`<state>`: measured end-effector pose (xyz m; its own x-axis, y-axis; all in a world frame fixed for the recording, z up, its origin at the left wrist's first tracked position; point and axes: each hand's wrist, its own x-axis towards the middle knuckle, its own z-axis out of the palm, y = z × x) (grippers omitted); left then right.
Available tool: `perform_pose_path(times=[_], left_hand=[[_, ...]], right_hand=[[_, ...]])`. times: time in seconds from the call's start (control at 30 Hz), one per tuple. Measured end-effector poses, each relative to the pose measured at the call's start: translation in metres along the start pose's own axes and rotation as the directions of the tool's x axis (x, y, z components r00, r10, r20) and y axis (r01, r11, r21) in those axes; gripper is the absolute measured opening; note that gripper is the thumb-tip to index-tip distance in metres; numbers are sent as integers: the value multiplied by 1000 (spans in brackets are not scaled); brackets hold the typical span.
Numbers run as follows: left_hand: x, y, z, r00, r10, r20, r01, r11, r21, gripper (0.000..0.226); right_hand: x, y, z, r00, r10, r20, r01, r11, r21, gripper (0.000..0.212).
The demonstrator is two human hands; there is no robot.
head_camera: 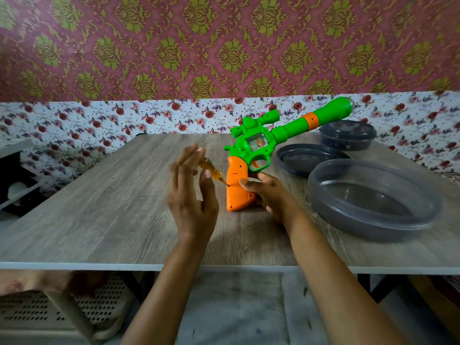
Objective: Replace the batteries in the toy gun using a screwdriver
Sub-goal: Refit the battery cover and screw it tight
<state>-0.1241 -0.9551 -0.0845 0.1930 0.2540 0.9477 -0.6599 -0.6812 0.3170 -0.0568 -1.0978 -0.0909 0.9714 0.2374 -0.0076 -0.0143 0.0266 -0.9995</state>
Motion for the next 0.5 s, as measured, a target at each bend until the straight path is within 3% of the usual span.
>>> perform_pose_path(times=[0.27, 0.5], left_hand=[[0, -2, -1, 999, -14, -29, 13, 1000, -21, 23], [0, 3, -1, 998, -65, -15, 64, 997, -34, 31]], right_hand=[[0, 0, 0, 1000, 5, -3, -5, 1000, -15, 30], [-3, -2, 1, 1000, 5, -5, -5, 1000, 9, 35]])
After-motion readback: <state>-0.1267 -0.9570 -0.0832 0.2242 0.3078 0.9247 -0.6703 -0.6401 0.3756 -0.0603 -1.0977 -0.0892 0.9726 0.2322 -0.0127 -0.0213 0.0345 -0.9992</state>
